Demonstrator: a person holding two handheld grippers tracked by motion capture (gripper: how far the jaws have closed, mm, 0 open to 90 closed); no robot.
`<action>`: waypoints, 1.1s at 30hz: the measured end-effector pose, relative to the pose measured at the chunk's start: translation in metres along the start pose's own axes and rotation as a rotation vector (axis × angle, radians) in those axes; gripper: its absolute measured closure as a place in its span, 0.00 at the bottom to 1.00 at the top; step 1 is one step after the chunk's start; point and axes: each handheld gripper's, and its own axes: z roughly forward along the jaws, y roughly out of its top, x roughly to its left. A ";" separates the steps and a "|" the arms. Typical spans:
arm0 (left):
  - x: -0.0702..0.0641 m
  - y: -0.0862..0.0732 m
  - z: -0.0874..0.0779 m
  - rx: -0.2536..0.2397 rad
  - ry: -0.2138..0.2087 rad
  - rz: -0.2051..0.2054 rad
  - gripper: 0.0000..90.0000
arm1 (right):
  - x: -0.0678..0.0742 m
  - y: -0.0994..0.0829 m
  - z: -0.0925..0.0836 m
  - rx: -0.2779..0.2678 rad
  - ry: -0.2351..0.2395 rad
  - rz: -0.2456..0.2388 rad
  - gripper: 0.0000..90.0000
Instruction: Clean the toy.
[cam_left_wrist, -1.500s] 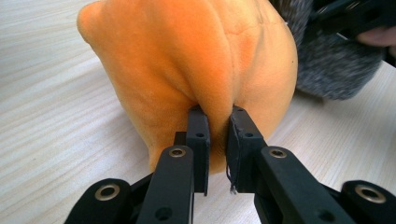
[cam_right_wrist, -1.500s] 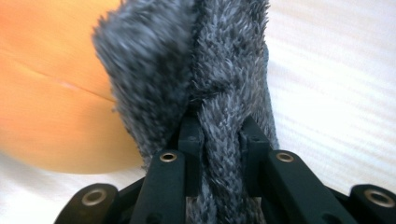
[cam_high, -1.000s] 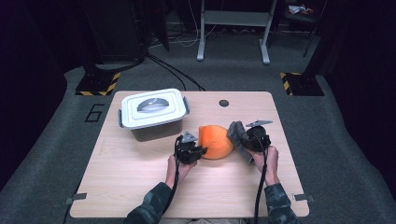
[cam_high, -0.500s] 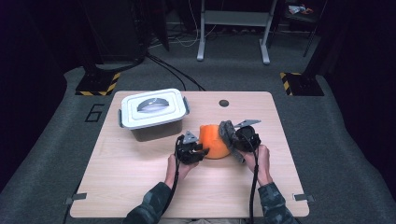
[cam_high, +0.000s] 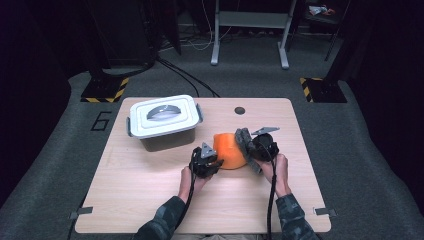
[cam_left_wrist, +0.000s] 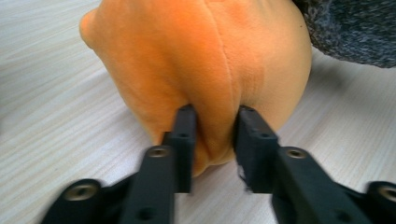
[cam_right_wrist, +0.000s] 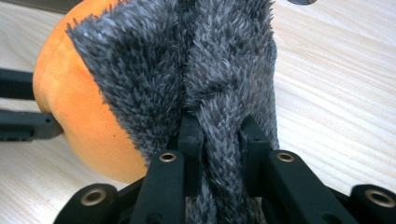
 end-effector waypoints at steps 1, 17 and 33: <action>0.000 0.000 -0.001 -0.001 0.000 0.004 0.88 | 0.000 0.000 -0.003 -0.004 -0.001 0.002 0.83; -0.010 0.016 -0.017 -0.038 -0.115 -0.026 0.93 | 0.035 0.016 -0.035 -0.051 0.038 -0.101 0.83; -0.004 0.001 -0.006 -0.019 -0.018 0.001 0.77 | 0.038 0.020 0.001 -0.009 0.056 -0.076 0.83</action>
